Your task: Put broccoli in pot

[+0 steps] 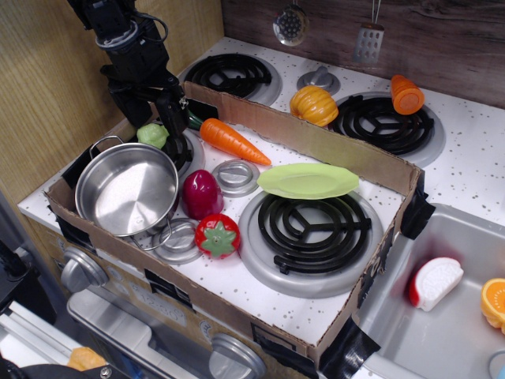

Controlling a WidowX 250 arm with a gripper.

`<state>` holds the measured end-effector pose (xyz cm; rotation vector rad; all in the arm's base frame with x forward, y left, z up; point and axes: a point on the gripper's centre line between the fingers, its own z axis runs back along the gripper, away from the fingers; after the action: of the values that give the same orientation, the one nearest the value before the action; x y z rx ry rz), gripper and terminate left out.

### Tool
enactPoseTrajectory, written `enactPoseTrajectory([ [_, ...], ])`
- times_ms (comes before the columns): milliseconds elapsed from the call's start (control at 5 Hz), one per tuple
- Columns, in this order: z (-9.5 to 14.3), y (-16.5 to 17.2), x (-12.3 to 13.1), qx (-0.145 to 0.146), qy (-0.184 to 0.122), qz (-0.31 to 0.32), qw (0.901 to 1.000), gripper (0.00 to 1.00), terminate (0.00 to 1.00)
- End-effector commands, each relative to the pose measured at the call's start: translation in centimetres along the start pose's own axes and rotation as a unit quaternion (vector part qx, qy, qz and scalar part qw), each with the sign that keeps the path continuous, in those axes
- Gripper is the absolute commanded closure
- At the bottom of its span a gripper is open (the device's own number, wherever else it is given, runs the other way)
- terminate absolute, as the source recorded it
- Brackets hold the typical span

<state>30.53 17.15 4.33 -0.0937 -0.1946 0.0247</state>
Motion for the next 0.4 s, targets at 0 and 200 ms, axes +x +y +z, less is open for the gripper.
enactPoseTrajectory([
  [0,-0.22,-0.02,0.31,0.002,-0.016,0.001,0.9999,0.00,0.00],
  [200,-0.76,-0.10,-0.09,-0.003,-0.019,0.005,0.9998,0.00,0.00],
])
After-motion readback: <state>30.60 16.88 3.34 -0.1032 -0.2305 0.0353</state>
